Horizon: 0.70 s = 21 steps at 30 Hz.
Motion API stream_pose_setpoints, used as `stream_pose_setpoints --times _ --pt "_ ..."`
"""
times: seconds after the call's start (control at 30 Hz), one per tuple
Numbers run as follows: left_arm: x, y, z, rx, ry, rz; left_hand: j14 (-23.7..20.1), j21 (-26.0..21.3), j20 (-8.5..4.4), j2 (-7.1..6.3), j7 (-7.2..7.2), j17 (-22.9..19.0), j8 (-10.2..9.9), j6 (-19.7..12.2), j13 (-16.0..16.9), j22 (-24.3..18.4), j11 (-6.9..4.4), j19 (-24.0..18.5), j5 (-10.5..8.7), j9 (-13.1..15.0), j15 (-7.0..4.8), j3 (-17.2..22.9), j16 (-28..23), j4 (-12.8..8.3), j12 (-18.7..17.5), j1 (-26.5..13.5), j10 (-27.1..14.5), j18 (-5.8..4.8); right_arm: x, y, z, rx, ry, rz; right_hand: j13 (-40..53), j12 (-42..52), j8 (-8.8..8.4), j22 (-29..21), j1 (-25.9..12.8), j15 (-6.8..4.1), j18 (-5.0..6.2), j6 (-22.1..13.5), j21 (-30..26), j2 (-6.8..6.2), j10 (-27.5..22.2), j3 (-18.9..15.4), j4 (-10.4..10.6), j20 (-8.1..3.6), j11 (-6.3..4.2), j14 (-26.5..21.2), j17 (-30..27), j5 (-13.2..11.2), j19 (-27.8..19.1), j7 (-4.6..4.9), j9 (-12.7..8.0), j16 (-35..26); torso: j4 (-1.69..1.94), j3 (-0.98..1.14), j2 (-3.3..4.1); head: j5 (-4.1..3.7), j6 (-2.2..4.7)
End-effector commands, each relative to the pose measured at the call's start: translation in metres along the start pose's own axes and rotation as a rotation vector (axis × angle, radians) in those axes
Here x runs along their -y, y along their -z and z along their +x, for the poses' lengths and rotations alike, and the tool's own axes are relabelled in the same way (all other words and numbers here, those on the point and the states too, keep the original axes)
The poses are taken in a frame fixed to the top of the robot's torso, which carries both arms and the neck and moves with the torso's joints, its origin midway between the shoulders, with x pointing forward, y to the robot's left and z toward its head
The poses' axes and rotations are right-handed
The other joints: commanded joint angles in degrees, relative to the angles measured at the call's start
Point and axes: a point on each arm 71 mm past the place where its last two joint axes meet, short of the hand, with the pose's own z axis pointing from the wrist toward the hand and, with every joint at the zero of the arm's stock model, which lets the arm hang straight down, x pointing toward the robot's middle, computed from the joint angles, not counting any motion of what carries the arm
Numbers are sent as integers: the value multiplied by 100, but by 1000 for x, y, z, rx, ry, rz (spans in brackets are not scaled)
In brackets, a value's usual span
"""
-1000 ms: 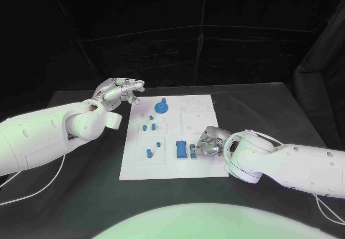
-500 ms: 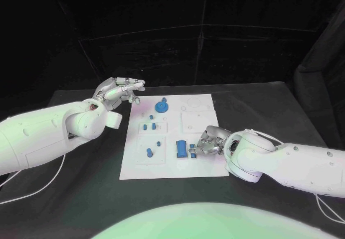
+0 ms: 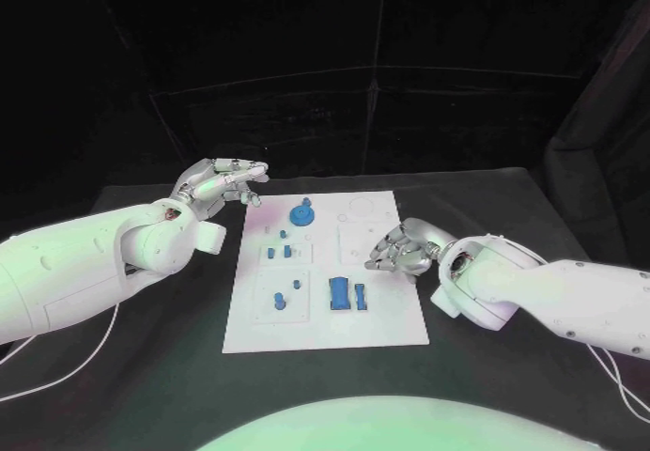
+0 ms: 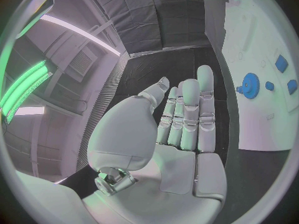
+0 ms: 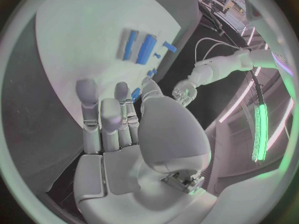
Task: Assemble the parts on the task board
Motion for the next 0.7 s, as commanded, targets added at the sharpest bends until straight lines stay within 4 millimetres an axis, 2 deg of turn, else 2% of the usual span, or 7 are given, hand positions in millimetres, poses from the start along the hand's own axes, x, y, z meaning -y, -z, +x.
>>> stream_pose_setpoints --times 0.03,0.1,0.2,0.23,0.4,0.6,0.7 --pt "2 -3 -1 14 54 17 -384 -313 46 -26 7 -256 17 -21 -50 -177 40 -328 16 -8 53 -61 -527 9 -99 -44 -106 53 -10 -11 -19 15 -327 -209 -634 -774 -85 -676 387 134 57 -175 -782 128 -419 115 -131 105 119 -709 -1415 1 -445 123 -68 -1470 -18 -47 -141 -42 127" --pt "1 -7 -2 21 63 21 -883 -840 154 4 29 -685 -21 -58 -82 -492 101 -845 22 -15 190 -70 -1459 37 -271 -46 -142 13 -8 -21 -32 25 -406 -248 -1427 -1565 -170 -1048 618 317 26 -229 -1430 193 -543 215 -168 269 330 -1297 -1846 -147 -861 257 -185 -2281 -23 -73 -208 -60 184" --pt "0 -13 -3 31 72 29 -1291 -1420 319 0 62 -1093 -90 -99 -85 -861 188 -1381 14 -20 395 -101 -2335 53 -495 -46 -151 -57 -2 -36 -48 61 -495 -276 -2549 -2357 -329 -1653 768 537 76 -165 -2399 189 -234 239 -198 501 423 -1682 -2598 -311 -1236 367 -409 -3336 -27 -98 -282 -61 287" --pt "0 -15 -3 36 73 33 -1340 -1677 391 -5 80 -1243 -126 -113 -84 -1035 222 -1603 -1 -21 465 -124 -2633 53 -602 -37 -141 -68 1 -42 -53 79 -518 -282 -2689 -2463 -355 -1731 777 575 44 -158 -2516 166 -265 229 -212 563 441 -1810 -2727 -312 -1247 330 -444 -3522 -30 -111 -310 -62 309" --pt "-1 -25 -4 79 74 49 -1303 -2387 683 24 113 -1744 -280 -143 -81 -1604 293 -2046 1 -20 637 -268 -3588 68 -1032 4 -83 44 11 -67 -70 155 -587 -294 -3617 -2988 -506 -2443 722 828 101 -154 -3572 221 -163 168 -427 866 569 -2034 -3746 -422 -1314 410 -778 -4704 -72 -141 -389 -33 560" --pt "-7 -34 -6 149 61 52 -1248 -2539 784 50 119 -1914 -351 -138 -80 -1775 321 -2070 -14 -18 678 -369 -3916 91 -1209 7 -73 95 11 -86 -74 204 -644 -302 -4076 -3283 -506 -2809 449 922 76 -156 -4078 334 -167 51 -594 939 677 -1899 -4274 -200 -1125 528 -1016 -5251 -46 -110 -452 -15 751" --pt "-10 -37 -5 163 61 51 -1155 -2542 781 80 125 -1976 -375 -108 -79 -1829 320 -1965 -13 -17 670 -406 -4032 97 -1275 26 -28 99 9 -94 -74 211 -659 -313 -4251 -3381 -507 -2971 372 927 84 -138 -4290 393 -96 21 -756 939 704 -1743 -4494 -218 -976 498 -1135 -5476 -28 -95 -455 -3 791"
